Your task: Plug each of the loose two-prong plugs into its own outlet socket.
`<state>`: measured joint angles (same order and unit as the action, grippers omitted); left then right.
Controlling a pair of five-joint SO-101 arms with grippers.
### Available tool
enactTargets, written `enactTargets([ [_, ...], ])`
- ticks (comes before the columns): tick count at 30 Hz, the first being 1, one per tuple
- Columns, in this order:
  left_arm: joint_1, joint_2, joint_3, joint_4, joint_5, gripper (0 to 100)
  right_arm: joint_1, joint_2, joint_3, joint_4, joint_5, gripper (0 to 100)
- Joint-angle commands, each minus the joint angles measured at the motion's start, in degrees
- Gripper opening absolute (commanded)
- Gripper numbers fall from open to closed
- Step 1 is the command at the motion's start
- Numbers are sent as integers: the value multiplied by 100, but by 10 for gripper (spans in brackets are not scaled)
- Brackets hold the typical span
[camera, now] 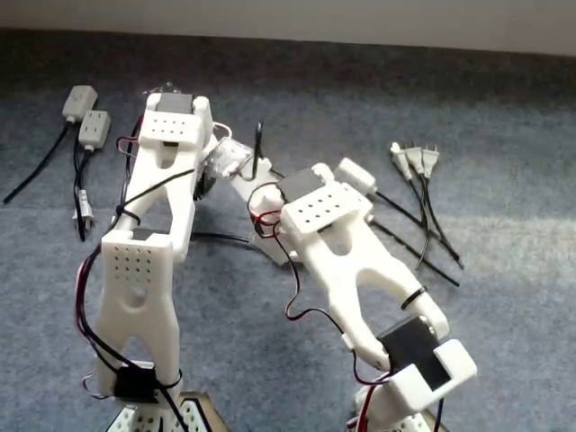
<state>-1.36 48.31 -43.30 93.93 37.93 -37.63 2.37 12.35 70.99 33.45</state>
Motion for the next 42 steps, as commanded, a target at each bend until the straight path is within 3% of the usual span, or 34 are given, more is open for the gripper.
enactTargets([
  [1,-31,-57,-215,-35,35,50,-110,-4,171,-4,1424,253],
  [9,-31,-57,-215,-35,26,50,690,277,418,-927,2127,253],
  [16,-31,-57,-215,-44,26,50,488,1429,690,-1235,2145,253],
  [21,-31,-57,-215,-44,35,50,321,1473,690,-1402,2119,246],
  [28,-198,-92,-224,-18,62,50,330,1235,620,-1604,2110,29],
  [33,-585,-101,-391,18,79,50,637,1209,-321,-1604,1380,13],
  [42,-593,-92,-435,149,79,50,1086,1244,-2457,-2035,-237,13],
])
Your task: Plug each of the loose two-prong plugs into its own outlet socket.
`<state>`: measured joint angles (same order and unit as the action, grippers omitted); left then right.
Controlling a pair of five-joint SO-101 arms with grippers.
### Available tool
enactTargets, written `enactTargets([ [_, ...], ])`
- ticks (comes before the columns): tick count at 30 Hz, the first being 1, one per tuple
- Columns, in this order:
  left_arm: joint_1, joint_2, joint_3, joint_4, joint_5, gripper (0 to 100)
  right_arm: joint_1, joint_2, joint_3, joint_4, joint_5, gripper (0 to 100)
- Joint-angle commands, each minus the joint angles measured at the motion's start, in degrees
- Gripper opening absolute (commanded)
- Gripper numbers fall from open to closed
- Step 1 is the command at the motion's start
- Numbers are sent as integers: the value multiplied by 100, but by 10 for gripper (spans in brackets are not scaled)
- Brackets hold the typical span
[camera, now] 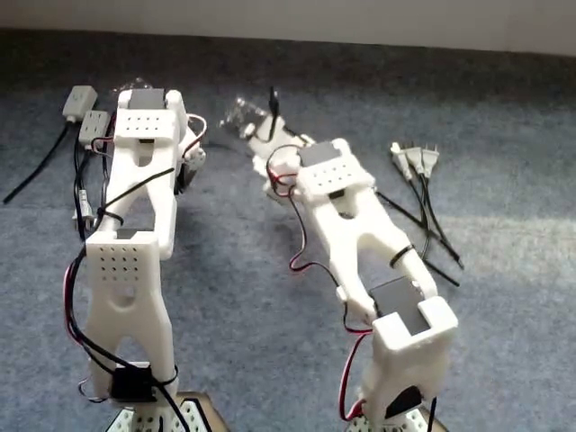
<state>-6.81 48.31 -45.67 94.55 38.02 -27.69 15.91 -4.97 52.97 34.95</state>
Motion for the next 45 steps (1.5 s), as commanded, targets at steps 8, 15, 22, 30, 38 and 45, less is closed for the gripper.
enactTargets([
  [8,-66,-92,-198,97,70,50,356,1332,-1798,-1429,-1327,13],
  [15,-40,-84,-198,97,70,50,602,3749,-4673,-1596,-2743,230],
  [22,-31,-84,-198,88,70,50,453,5024,-7749,-31,-2743,237],
  [30,-31,-75,-198,88,70,50,479,4699,-9710,1956,-2725,237],
  [38,-31,-75,-198,97,70,50,1033,3248,-9534,3741,-2716,235],
  [45,-22,-66,-198,97,62,50,2097,2721,-9481,4822,-1688,235],
])
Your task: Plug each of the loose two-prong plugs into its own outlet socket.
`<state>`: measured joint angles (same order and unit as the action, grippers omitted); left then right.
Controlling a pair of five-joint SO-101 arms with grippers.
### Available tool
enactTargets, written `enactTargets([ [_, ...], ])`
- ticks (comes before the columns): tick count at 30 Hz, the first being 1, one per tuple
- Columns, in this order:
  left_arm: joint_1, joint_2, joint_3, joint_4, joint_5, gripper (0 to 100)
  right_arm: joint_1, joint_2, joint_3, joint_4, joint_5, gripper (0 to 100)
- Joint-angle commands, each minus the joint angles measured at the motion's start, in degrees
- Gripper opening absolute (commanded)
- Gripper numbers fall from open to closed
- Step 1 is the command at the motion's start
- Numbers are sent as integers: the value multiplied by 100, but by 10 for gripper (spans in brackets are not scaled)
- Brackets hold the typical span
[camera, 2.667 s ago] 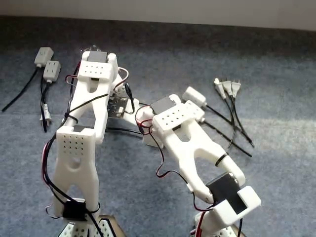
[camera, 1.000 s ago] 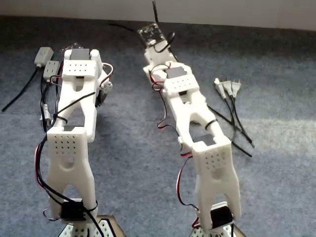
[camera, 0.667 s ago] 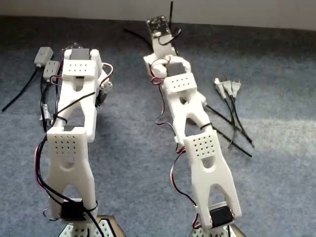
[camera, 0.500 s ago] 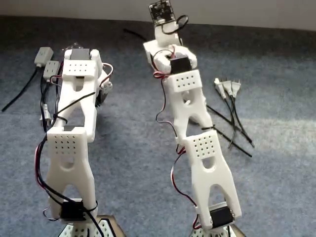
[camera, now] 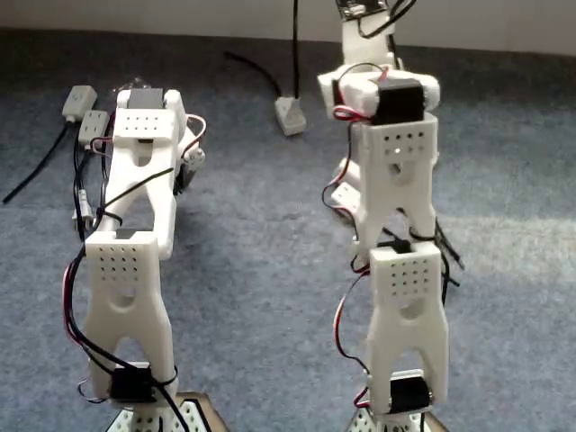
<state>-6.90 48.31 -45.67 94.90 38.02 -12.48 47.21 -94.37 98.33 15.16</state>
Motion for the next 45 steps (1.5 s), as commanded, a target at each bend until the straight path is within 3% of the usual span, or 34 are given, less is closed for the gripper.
enactTargets([
  [1,-13,-66,-198,62,62,50,831,-409,-541,277,308,235],
  [6,84,-57,-180,62,53,50,1754,-189,31,268,1020,235],
  [13,312,-57,-180,44,26,50,2316,163,1587,277,1029,235],
  [25,347,-48,-171,26,35,50,505,699,2044,259,1521,235],
  [38,347,-48,-189,18,44,50,-57,804,2105,277,1855,235],
  [45,347,-48,-189,18,44,50,-347,804,3187,251,2374,235],
])
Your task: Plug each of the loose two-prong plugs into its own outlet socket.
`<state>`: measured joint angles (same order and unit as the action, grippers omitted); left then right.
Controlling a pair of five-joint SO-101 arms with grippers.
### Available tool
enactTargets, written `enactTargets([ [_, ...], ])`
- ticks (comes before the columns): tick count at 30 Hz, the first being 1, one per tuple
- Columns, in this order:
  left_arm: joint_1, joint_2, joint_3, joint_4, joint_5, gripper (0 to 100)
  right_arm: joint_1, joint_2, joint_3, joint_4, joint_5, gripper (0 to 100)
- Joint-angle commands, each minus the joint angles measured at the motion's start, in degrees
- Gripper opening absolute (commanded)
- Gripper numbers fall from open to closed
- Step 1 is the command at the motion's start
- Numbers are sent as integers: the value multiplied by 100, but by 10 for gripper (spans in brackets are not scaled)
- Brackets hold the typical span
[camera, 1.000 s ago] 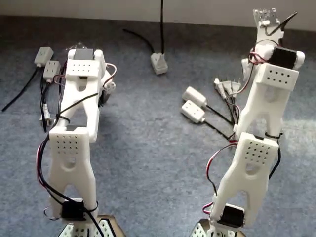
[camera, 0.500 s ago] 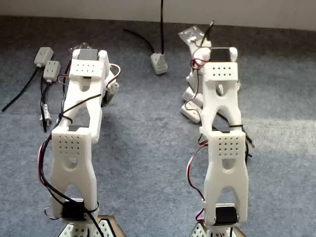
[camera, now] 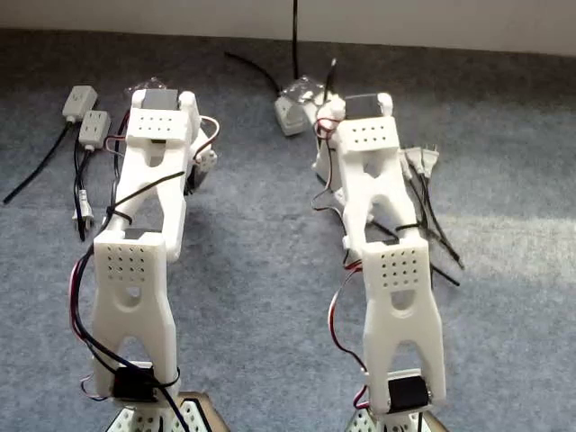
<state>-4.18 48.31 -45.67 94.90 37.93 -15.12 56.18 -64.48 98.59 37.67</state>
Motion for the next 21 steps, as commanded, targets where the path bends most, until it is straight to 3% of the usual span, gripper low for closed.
enactTargets([
  [1,75,-48,-189,18,53,50,-75,-92,242,180,176,234],
  [8,75,-48,-180,35,35,50,251,-31,303,-567,651,116],
  [11,75,-48,-180,35,35,50,338,242,242,-716,642,111],
  [17,75,-48,-189,26,44,50,321,391,145,-655,651,108],
  [21,75,-48,-189,18,53,50,110,40,-752,-13,651,108],
])
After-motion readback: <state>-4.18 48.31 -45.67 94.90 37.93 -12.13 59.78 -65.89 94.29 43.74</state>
